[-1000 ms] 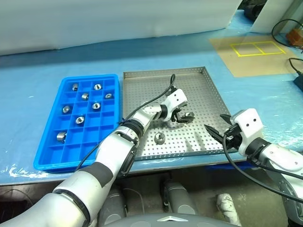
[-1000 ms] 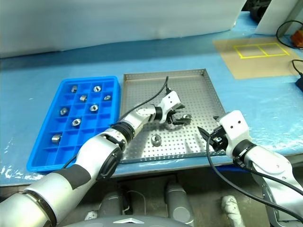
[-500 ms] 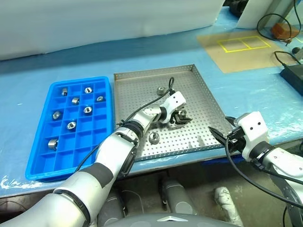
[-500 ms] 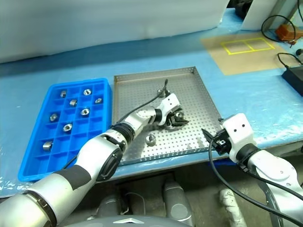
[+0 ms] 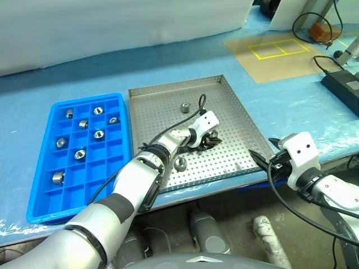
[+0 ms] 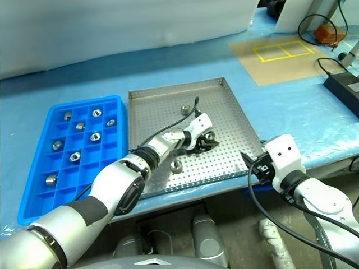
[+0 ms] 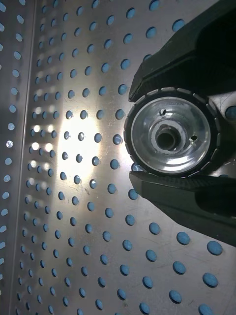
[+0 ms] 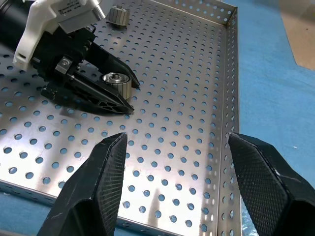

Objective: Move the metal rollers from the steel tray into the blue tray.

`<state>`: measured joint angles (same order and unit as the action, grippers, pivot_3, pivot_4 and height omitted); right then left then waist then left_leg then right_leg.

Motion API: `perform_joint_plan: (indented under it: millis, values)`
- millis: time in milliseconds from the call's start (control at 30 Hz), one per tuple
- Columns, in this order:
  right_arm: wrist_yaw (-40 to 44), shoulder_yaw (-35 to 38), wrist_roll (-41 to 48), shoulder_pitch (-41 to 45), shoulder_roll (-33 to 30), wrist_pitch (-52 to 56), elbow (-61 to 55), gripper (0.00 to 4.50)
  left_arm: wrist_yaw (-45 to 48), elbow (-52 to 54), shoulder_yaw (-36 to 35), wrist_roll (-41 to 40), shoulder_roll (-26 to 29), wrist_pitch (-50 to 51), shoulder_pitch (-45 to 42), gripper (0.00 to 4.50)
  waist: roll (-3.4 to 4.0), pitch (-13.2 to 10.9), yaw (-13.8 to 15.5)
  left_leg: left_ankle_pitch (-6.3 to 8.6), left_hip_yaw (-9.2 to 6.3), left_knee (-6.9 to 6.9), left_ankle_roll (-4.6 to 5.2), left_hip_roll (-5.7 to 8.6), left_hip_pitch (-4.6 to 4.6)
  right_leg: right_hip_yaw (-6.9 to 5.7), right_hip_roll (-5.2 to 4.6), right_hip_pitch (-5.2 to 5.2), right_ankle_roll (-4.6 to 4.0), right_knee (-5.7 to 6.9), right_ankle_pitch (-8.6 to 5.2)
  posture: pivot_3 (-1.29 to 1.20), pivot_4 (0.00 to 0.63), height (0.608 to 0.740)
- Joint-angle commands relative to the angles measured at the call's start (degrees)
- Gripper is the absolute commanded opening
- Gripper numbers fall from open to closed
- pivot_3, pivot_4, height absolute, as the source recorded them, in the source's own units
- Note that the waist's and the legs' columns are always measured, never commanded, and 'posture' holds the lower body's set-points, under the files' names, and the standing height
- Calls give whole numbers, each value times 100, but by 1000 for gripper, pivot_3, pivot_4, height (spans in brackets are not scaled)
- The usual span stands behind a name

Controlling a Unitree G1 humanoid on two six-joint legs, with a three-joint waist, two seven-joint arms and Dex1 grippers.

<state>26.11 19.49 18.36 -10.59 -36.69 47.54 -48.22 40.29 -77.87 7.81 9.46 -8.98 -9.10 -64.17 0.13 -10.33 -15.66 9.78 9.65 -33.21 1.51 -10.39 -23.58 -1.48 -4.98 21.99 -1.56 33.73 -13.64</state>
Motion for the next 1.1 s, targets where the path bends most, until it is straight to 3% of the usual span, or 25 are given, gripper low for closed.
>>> perform_joint_plan:
  millis: [33, 333, 567, 833, 1000, 1100]
  values:
    - [-8, 18, -1, 79, -63, -73, -70, 3344, -33, 99, -73, -37, -442, -231, 107, 1892, 0, 0, -30, 3, -1, 0, 7, 10, -3, 0, -9, 0, 1, -2, 0, -759, 150, 740]
    - [48, -350, -18, 369, -62, -194, 187, 3344, 1094, 524, -805, -933, -203, -811, -338, 1892, 0, 0, -80, 26, -3, -15, 48, 56, -26, 0, -56, 2, 4, -16, -2, -696, 150, 740]
    - [207, -637, -30, 710, -125, -376, 561, 3344, 1948, 1102, -808, -1106, 409, -1259, -255, 1892, 0, 0, -57, 27, -4, -17, 53, 59, -29, -3, -63, 2, 4, -15, -2, -617, 150, 740]
    - [559, -1332, -146, 1644, -102, -968, 1583, 3344, 2689, 2476, -746, -1195, 1836, -1272, 404, 1892, 1, -1, 2, 25, -8, -20, 53, 49, -20, -4, -57, 6, 5, 14, 0, -417, 150, 740]
    - [960, -1823, -108, 2559, 51, -1374, 2302, 3344, 2922, 3809, -882, -1529, 2804, -791, 1252, 1892, 2, -1, 358, 22, -10, -23, 51, 41, -20, -6, -56, 11, 3, 33, 0, -258, 150, 740]
    - [1395, -2243, -114, 3174, 169, -1642, 2747, 3344, 2960, 4762, -973, -1774, 3394, -192, 1735, 1892, -2, -5, 674, 22, -7, -49, 50, 38, -33, 0, -63, 48, -11, 111, -8, -167, 150, 740]
